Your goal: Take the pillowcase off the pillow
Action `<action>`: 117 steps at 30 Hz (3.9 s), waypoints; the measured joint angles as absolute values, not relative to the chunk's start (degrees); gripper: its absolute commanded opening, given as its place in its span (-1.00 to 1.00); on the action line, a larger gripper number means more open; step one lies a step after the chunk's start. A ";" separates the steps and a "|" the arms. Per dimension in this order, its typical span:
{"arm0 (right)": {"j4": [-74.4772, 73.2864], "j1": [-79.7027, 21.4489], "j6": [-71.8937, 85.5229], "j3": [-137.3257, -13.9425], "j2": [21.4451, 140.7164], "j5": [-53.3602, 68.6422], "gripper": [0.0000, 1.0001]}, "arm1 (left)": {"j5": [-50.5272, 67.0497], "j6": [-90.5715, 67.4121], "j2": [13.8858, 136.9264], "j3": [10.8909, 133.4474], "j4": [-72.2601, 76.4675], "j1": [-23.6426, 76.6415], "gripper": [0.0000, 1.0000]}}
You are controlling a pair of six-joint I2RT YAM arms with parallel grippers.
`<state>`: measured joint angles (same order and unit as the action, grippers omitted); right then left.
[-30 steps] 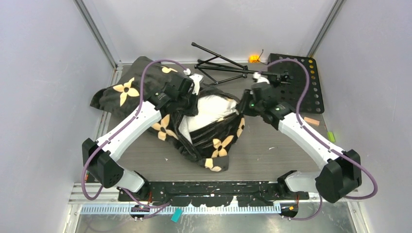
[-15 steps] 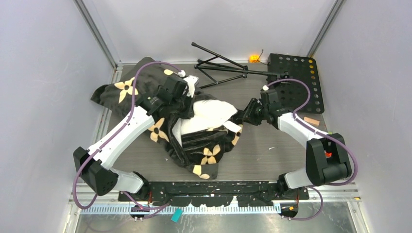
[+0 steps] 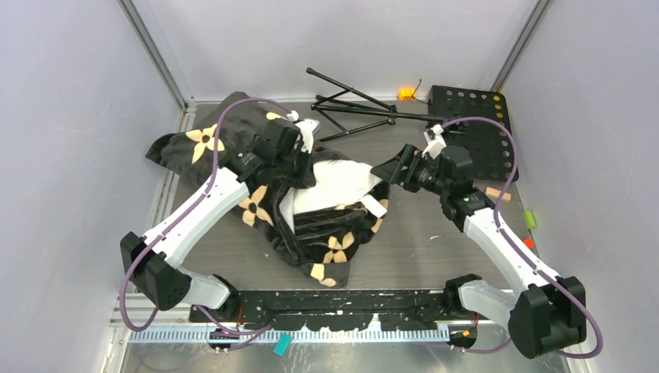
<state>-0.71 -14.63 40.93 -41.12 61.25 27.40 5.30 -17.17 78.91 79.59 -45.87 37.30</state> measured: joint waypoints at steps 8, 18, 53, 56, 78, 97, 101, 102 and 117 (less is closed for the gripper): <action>-3.42 -15.20 40.10 -48.77 67.48 30.30 0.77 | 11.70 -18.17 82.30 83.37 -45.47 37.01 -1.00; -10.44 -20.64 37.74 -53.43 72.27 30.17 -0.84 | 14.48 -19.14 82.41 83.46 -45.17 37.50 -0.41; -19.03 -17.19 48.49 -75.70 90.52 29.43 -1.00 | -4.34 -15.27 82.41 65.84 -39.66 66.24 -0.95; -20.32 -14.24 50.11 -80.51 94.30 30.37 -0.99 | -3.46 -16.60 81.38 60.53 -36.91 69.43 -0.95; -39.27 4.49 49.06 -100.82 104.01 31.68 -0.84 | -10.72 -29.98 77.73 49.06 -29.56 49.43 -0.92; -35.16 7.07 42.35 -79.33 76.86 12.25 0.78 | -4.43 -26.98 82.76 58.50 -32.38 48.88 -0.76; -33.69 4.25 41.32 -70.65 67.85 11.90 0.79 | -4.49 -26.35 81.49 58.70 -32.42 48.88 -0.49; -32.91 3.49 41.19 -67.83 66.28 13.30 0.79 | -4.54 -26.17 80.40 58.70 -32.40 48.88 -0.33; -27.70 -23.16 41.15 -52.10 67.99 10.70 0.80 | -5.89 -21.80 69.78 67.00 -36.56 48.99 0.19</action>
